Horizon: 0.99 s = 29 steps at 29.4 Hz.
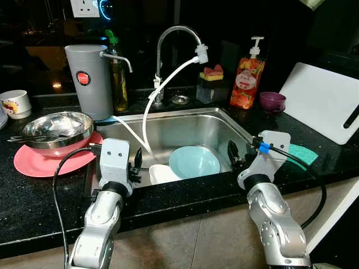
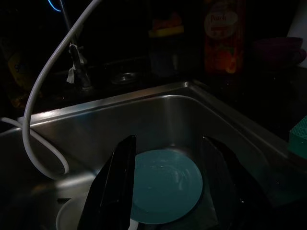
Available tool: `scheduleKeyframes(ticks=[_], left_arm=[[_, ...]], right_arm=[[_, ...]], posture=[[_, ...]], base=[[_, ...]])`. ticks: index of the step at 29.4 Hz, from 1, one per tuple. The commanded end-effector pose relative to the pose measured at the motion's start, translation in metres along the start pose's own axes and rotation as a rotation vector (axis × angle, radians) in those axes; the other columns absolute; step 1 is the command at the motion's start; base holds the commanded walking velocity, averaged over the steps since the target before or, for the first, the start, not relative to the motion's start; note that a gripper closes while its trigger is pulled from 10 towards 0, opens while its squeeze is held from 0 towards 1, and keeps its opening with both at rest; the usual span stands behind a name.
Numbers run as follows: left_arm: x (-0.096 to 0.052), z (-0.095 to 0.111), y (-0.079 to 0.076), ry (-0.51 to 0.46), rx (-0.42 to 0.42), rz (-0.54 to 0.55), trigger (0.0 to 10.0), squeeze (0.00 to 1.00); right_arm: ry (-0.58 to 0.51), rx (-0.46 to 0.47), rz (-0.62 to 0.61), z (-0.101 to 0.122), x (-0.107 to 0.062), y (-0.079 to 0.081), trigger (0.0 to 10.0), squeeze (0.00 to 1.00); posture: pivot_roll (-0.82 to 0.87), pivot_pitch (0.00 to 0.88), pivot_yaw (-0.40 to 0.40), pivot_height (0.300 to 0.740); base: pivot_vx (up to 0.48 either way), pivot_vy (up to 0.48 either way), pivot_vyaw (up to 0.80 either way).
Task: Kitchen organization
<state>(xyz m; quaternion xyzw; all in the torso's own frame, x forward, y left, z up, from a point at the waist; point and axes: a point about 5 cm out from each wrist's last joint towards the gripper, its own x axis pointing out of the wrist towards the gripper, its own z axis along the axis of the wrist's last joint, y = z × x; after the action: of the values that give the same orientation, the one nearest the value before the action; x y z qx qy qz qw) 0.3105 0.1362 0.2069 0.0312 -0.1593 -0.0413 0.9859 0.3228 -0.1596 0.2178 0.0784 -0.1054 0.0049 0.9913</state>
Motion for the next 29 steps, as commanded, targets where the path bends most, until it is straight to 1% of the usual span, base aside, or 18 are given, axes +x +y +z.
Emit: scheduleKeyframes(ticks=[1,16,23,29], left_arm=[[-0.0018,-0.0039,0.0,0.018,0.002,-0.002,10.0,0.0],[-0.0018,-0.0037,-0.0033,0.015,-0.007,-0.003,10.0,0.0],[-0.0025,-0.0045,0.0007,0.02,0.002,-0.001,10.0,0.0],[-0.0023,-0.0046,0.0009,0.021,0.003,-0.002,10.0,0.0]], right_arm=[[0.012,0.01,-0.01,-0.0031,-0.0016,-0.0014,10.0,0.0],[0.008,0.005,-0.006,-0.0012,-0.0008,-0.0021,10.0,0.0],[0.007,0.008,-0.008,-0.0013,-0.0011,-0.0012,10.0,0.0],[0.007,0.008,-0.008,-0.0015,-0.0012,-0.001,10.0,0.0]], posture=[[0.08,0.061,-0.04,0.74],[0.07,0.06,-0.047,0.74],[0.08,0.06,-0.043,0.74],[0.08,0.06,-0.042,0.74]], base=[[0.0,0.0,0.0],[0.0,0.0,0.0],[0.0,0.0,0.0],[0.0,0.0,0.0]])
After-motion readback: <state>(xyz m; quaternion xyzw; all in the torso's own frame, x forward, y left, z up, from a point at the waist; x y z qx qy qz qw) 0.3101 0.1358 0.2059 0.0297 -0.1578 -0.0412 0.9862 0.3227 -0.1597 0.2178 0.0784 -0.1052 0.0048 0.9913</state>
